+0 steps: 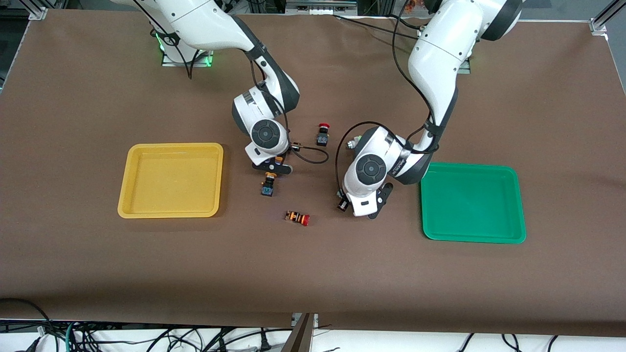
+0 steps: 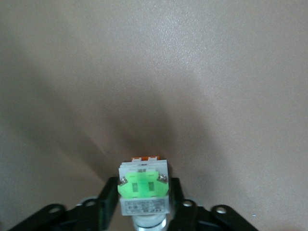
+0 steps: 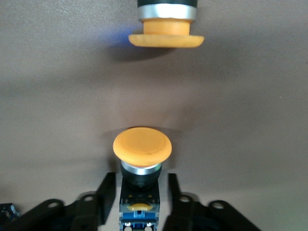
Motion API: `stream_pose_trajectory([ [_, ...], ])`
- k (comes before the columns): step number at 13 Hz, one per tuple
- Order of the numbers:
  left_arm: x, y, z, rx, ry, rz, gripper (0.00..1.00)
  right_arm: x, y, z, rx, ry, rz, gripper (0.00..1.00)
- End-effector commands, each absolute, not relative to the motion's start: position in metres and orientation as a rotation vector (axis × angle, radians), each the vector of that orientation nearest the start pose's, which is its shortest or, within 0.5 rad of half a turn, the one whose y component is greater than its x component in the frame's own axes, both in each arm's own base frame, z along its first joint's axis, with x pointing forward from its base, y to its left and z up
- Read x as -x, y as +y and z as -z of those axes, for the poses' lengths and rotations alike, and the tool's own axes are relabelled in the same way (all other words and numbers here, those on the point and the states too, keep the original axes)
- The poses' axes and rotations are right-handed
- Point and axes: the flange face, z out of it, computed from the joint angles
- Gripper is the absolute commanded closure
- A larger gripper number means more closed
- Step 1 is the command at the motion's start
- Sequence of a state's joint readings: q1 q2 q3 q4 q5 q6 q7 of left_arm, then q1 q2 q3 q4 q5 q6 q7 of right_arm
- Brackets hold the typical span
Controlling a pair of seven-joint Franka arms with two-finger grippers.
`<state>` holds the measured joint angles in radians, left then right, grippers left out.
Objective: Place green and yellow buttons in trays
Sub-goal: 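Lower the yellow button into its tray while the left gripper lowers the green button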
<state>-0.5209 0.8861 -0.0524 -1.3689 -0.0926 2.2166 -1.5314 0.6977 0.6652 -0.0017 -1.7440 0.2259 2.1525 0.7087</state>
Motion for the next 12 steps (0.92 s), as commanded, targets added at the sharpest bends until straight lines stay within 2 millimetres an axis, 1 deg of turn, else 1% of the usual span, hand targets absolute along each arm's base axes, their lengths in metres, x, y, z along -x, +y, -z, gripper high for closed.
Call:
stream_pose_trajectory([
  [1, -0.620, -0.389, -0.191, 2.749, -1.549, -0.140, 0.96, -0.495, 0.406, -0.206, 3.094, 0.277, -0.446, 1.00],
  [2, -0.624, -0.383, -0.203, 2.739, -1.554, -0.143, 0.96, -0.511, 0.392, -0.224, 3.084, 0.289, -0.464, 1.00],
  [3, -0.626, -0.371, -0.216, 2.729, -1.476, -0.178, 0.95, -0.528, 0.371, -0.239, 3.079, 0.263, -0.498, 1.00],
  [4, -0.625, -0.363, -0.227, 2.739, -1.361, -0.198, 0.94, -0.543, 0.346, -0.250, 3.076, 0.235, -0.532, 1.00],
  [5, -0.628, -0.350, -0.245, 2.744, -1.293, -0.211, 0.94, -0.556, 0.320, -0.257, 3.089, 0.202, -0.535, 1.00],
  [6, -0.632, -0.333, -0.260, 2.745, -1.223, -0.219, 0.94, -0.570, 0.288, -0.258, 3.105, 0.197, -0.538, 1.00],
  [7, -0.634, -0.313, -0.275, 2.749, -1.097, -0.239, 0.94, -0.580, 0.259, -0.257, 3.120, 0.201, -0.542, 1.00],
  [9, -0.641, -0.266, -0.304, 2.769, -0.851, -0.301, 0.94, -0.598, 0.201, -0.253, 3.144, 0.144, -0.533, 1.00],
  [10, -0.648, -0.234, -0.317, 2.786, -0.751, -0.339, 0.94, -0.605, 0.175, -0.250, 3.152, 0.114, -0.534, 1.00],
  [11, -0.651, -0.209, -0.318, 2.804, -0.642, -0.397, 0.94, -0.612, 0.140, -0.241, 3.159, 0.157, -0.549, 1.00],
  [12, -0.656, -0.184, -0.317, 2.832, -0.549, -0.439, 0.94, -0.617, 0.116, -0.237, 3.150, 0.155, -0.559, 1.00],
])
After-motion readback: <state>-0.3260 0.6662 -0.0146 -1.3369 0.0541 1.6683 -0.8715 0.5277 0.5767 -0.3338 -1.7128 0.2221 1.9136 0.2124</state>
